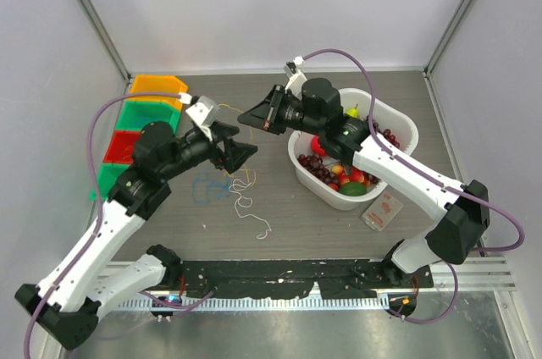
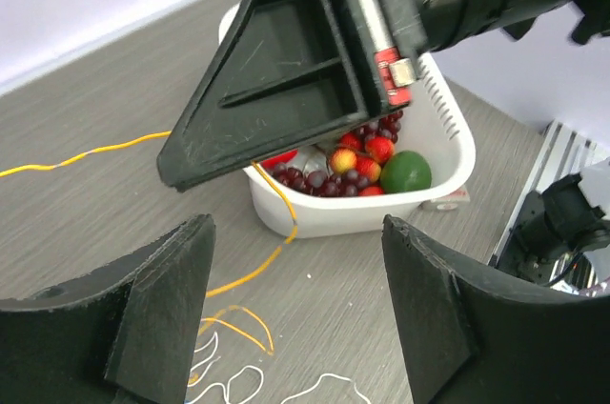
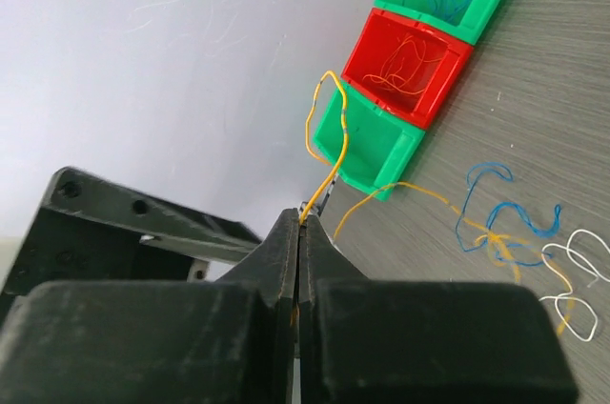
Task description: Untangle the cables
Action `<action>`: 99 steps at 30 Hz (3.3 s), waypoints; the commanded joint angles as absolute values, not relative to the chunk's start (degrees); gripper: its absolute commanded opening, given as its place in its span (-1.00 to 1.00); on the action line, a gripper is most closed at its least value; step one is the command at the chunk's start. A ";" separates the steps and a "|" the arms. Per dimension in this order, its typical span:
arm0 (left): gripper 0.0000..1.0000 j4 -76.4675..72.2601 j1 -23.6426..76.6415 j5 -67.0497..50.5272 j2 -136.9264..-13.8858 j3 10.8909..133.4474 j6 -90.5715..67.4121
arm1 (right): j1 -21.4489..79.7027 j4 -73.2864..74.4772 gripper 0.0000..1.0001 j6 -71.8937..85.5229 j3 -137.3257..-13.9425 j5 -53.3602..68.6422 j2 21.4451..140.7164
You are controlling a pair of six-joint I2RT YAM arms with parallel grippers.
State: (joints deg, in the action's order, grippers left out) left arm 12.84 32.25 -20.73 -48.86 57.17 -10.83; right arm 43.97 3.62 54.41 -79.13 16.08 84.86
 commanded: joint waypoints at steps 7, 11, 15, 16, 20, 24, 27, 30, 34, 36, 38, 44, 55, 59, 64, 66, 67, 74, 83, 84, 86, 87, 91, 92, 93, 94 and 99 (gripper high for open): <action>-0.10 12.04 32.34 -22.85 -55.81 57.39 -7.56 | 42.54 -4.39 -0.99 57.74 -77.96 20.21 84.73; -1.00 11.08 32.43 -17.25 -56.08 58.01 -8.61 | 41.93 -5.54 -0.91 55.30 -77.69 21.18 86.30; -1.00 15.36 32.17 -8.11 -57.13 62.82 -13.35 | 37.80 1.73 0.25 46.62 -77.78 19.88 85.79; -1.00 18.69 32.08 -5.91 -57.74 64.84 -15.10 | 36.49 6.28 0.37 41.97 -77.96 17.08 85.26; -1.00 30.73 31.56 5.50 -59.32 75.03 -16.96 | 35.68 19.06 0.55 33.76 -78.40 2.15 78.06; -1.00 42.43 29.63 20.71 -61.25 84.00 -18.54 | 35.60 28.19 0.57 31.47 -79.88 -4.20 70.41; -1.00 48.41 25.59 26.95 -62.14 89.02 -18.46 | 35.59 37.06 0.57 31.20 -83.74 -5.36 67.33; -1.00 51.06 21.55 35.04 -62.23 89.48 -18.28 | 35.59 41.21 0.57 30.06 -85.78 -2.73 66.01; -1.00 47.73 15.05 41.65 -59.51 84.47 -17.31 | 35.51 42.36 0.56 29.44 -82.45 -1.50 64.34; -1.00 45.89 11.35 41.92 -58.19 81.40 -16.79 | 35.51 42.62 0.56 29.01 -82.35 -0.88 65.03; -1.00 44.13 8.36 42.01 -56.52 78.15 -16.09 | 35.42 43.33 0.57 27.43 -83.75 -0.79 66.61; -1.00 38.23 0.98 35.78 -53.08 69.70 -15.55 | 34.98 43.59 0.55 24.61 -82.88 1.32 69.69; -1.00 36.74 -1.58 35.59 -62.13 80.94 -13.80 | 35.68 44.21 0.56 19.34 -83.50 -4.04 70.13; -1.00 34.29 -1.84 36.74 -63.54 80.60 -13.45 | 35.95 44.03 0.56 17.84 -83.15 -5.97 70.05; -1.00 34.18 -3.16 36.21 -65.82 82.08 -13.36 | 36.21 43.33 0.56 16.35 -82.79 -7.30 71.10; -1.00 37.33 -3.16 39.27 -66.62 83.40 -14.50 | 36.47 43.33 0.56 15.65 -83.14 -7.29 71.54; -1.00 39.09 -3.16 41.11 -66.45 83.50 -14.76 | 36.56 43.33 0.57 15.21 -83.14 -7.56 71.63; -1.00 39.38 -3.60 44.65 -60.65 76.65 -14.50 | 38.58 43.07 0.57 13.45 -83.15 -8.44 71.81; -1.00 37.98 -5.27 45.09 -60.30 70.06 -17.84 | 39.90 43.33 0.57 12.22 -82.62 -9.67 71.63; -1.00 36.75 -5.62 45.09 -60.12 68.48 -17.84 | 39.99 43.16 0.57 12.13 -82.53 -9.67 71.63; -1.00 33.07 -7.11 44.56 -59.94 65.32 -18.71 | 39.82 43.24 0.57 12.13 -82.53 -9.58 71.80; -1.00 31.57 -7.82 43.52 -60.03 64.08 -19.59 | 39.90 43.16 0.57 12.13 -82.62 -9.67 71.72; -1.00 30.67 -10.98 40.35 -63.44 60.39 -25.91 | 39.82 43.24 0.57 12.04 -82.62 -9.84 71.89; -1.00 31.20 -11.42 39.99 -64.94 59.51 -28.28 | 39.90 43.33 0.57 12.04 -82.62 -9.67 71.81; -1.00 31.46 -12.12 39.12 -66.60 58.89 -29.26 | 39.90 43.42 0.57 12.13 -82.62 -9.67 71.72; -1.00 31.38 -12.65 37.37 -67.84 58.19 -30.05 | 39.90 43.50 0.57 12.13 -82.62 -9.75 71.72; -1.00 34.09 -14.15 29.37 -74.60 57.30 -34.36 | 39.81 43.59 0.57 12.04 -82.44 -9.67 71.81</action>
